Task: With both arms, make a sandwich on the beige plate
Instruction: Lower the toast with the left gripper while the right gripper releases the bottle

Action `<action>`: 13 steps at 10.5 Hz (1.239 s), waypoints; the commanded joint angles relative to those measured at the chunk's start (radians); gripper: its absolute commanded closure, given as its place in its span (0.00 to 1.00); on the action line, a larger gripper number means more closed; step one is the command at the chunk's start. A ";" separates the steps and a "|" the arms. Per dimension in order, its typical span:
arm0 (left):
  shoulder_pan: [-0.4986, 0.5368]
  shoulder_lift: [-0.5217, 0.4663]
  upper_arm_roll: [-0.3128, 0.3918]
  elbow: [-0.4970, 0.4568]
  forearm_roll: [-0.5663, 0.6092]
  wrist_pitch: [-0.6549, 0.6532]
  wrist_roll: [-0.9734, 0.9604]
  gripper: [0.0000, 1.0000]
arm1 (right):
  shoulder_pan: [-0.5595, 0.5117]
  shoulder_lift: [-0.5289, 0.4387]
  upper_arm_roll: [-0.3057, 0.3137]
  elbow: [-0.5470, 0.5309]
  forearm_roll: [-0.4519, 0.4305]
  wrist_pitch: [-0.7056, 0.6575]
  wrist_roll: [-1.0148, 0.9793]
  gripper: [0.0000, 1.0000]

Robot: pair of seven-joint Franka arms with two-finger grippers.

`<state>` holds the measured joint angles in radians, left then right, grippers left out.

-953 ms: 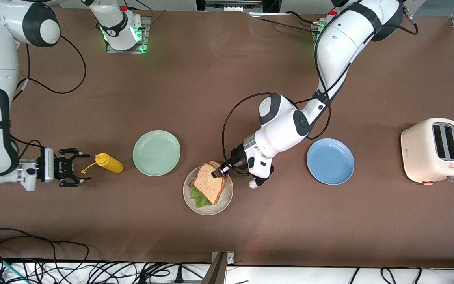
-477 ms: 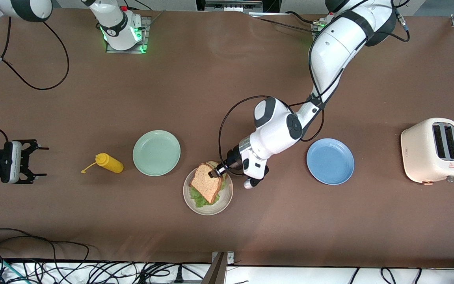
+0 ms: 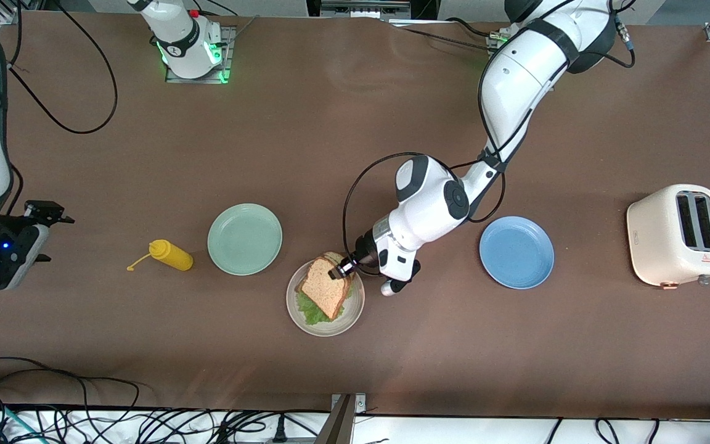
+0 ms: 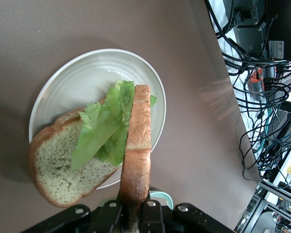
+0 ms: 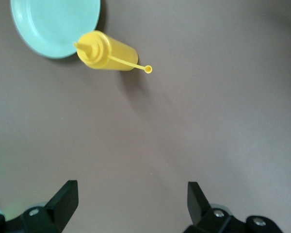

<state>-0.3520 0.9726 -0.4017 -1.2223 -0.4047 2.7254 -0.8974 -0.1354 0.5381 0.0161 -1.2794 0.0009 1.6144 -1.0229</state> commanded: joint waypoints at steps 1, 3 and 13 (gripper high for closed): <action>-0.015 0.017 0.012 0.037 -0.028 0.004 0.023 0.78 | 0.049 -0.144 0.005 -0.130 -0.039 0.019 0.407 0.00; -0.012 0.014 0.012 0.038 -0.028 0.004 0.020 0.59 | 0.097 -0.184 0.005 -0.153 -0.041 0.019 0.649 0.00; -0.021 0.012 0.027 0.020 0.056 -0.093 0.023 0.05 | 0.221 -0.262 -0.050 -0.208 -0.035 0.035 0.920 0.00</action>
<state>-0.3614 0.9813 -0.3877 -1.2172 -0.3837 2.6605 -0.8768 0.0602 0.3229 -0.0114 -1.4241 -0.0186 1.6382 -0.1365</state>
